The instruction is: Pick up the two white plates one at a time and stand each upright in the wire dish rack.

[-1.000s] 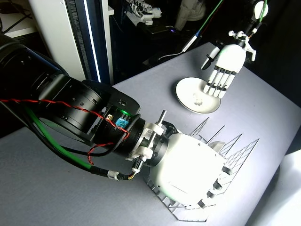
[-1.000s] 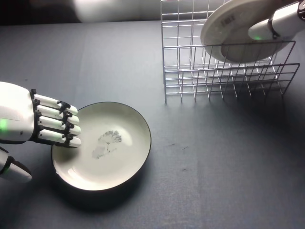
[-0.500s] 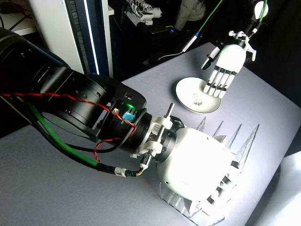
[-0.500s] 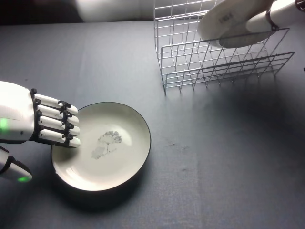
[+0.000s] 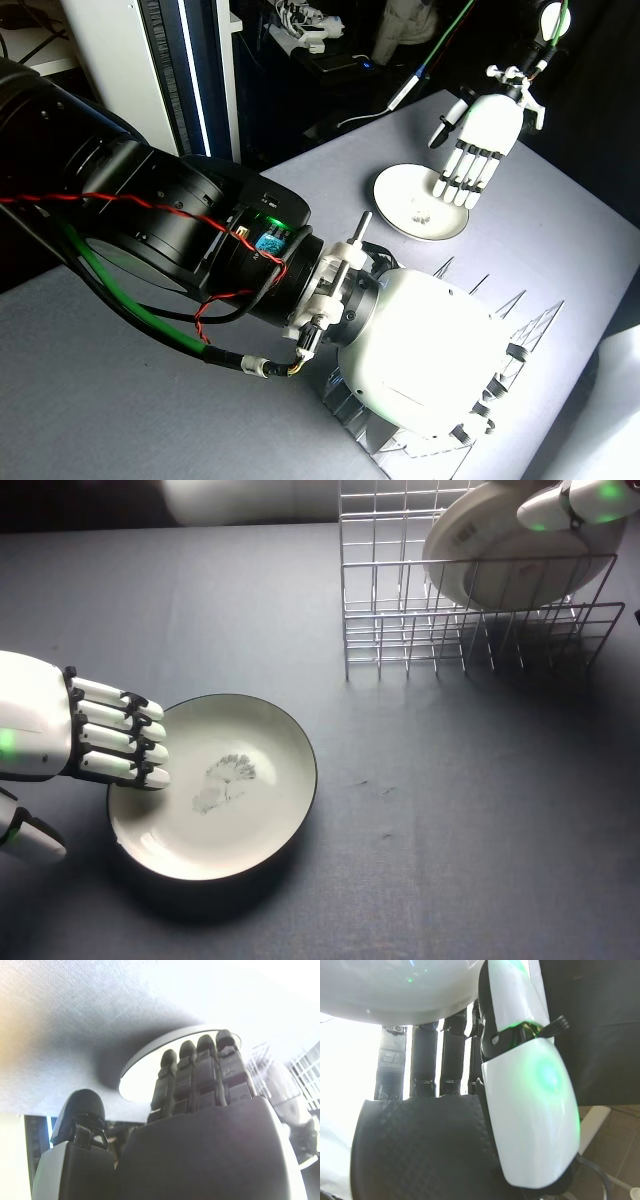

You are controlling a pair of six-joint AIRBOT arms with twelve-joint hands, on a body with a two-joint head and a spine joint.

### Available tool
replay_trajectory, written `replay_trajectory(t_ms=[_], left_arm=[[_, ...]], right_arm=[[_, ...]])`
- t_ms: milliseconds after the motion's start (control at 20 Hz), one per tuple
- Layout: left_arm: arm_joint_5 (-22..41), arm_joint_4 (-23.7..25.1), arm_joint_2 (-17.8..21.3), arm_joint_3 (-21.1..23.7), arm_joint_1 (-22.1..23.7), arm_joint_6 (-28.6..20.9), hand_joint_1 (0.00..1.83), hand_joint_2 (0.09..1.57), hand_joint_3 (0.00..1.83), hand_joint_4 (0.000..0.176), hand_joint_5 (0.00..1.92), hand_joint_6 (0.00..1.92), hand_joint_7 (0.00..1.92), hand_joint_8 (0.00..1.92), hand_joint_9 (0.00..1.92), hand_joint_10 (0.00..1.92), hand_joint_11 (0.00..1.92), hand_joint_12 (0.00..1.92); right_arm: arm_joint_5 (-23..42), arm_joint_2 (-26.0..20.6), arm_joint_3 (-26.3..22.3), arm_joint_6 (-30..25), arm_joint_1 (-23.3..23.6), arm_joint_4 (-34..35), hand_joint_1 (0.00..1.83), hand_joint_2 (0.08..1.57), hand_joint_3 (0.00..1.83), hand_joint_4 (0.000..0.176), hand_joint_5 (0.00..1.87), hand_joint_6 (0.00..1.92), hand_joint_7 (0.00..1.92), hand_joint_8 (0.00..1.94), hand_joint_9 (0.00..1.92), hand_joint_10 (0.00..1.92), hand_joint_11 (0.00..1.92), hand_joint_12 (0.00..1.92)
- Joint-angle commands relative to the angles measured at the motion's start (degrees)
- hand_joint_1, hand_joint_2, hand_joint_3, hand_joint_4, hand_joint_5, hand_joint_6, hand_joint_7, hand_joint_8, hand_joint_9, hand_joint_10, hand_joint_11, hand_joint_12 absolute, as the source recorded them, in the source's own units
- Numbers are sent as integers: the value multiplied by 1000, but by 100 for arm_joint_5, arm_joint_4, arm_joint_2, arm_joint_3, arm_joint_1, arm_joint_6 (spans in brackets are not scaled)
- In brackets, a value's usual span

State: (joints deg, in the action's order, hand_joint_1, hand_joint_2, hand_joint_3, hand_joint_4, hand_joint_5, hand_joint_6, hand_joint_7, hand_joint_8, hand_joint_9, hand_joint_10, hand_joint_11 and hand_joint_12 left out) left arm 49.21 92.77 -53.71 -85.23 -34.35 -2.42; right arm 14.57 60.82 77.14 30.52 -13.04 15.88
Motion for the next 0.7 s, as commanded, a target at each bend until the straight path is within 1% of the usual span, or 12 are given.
replay_trajectory(t_ms=[0, 50, 200, 300, 400, 450, 500, 650], left_arm=[[83, -201, 17, -25, 31, -8, 0, 1320, 1, 0, 113, 4, 87, 3, 54, 3, 0, 128], [83, -201, 17, -25, 31, -8, 0, 1320, 0, 0, 108, 1, 85, 2, 50, 1, 0, 90], [83, -200, 14, -23, 25, -8, 0, 1316, 0, 0, 90, 0, 70, 0, 43, 0, 0, 110], [83, -199, 11, -25, 19, -7, 0, 1317, 0, 0, 98, 2, 84, 3, 57, 3, 0, 162], [83, -199, 8, -22, 7, -7, 0, 1312, 0, 0, 91, 1, 82, 1, 55, 1, 0, 124], [83, -199, 8, -23, -8, -7, 0, 1316, 0, 0, 113, 3, 109, 3, 78, 5, 0, 183], [82, -199, 7, -24, -14, -7, 0, 1323, 2, 0, 79, 5, 76, 5, 47, 6, 0, 78], [82, -199, 6, -31, -35, -7, 0, 1315, 0, 0, 81, 3, 71, 1, 38, 1, 0, 25]], right_arm=[[598, -47, -30, -32, 93, 23, 1317, 1061, 0, 0, 905, 14, 1013, 6, 1016, 37, 619, 1037], [622, -47, -35, -30, 138, -12, 1318, 1065, 1, 0, 899, 11, 1010, 5, 1017, 36, 617, 1034], [668, -45, -43, -30, 312, -177, 1330, 1061, 0, 0, 881, 2, 995, 0, 1006, 29, 601, 1031], [795, -42, -51, -31, 387, -451, 1333, 1052, 0, 0, 885, 3, 1001, 2, 1016, 30, 606, 1030], [901, -42, -98, -31, 435, -630, 1326, 1057, 0, 0, 881, 1, 987, 0, 1002, 19, 587, 1049], [999, -43, -134, -31, 439, -801, 1339, 1050, 0, 0, 885, 3, 995, 4, 1011, 22, 589, 1049], [1080, -43, -157, -32, 439, -945, 1330, 1059, 0, 0, 871, 0, 987, 0, 1003, 18, 579, 1046], [1388, -44, -301, -36, 439, -1629, 1314, 1067, 2, 0, 857, 0, 954, 2, 993, 12, 573, 1048]])
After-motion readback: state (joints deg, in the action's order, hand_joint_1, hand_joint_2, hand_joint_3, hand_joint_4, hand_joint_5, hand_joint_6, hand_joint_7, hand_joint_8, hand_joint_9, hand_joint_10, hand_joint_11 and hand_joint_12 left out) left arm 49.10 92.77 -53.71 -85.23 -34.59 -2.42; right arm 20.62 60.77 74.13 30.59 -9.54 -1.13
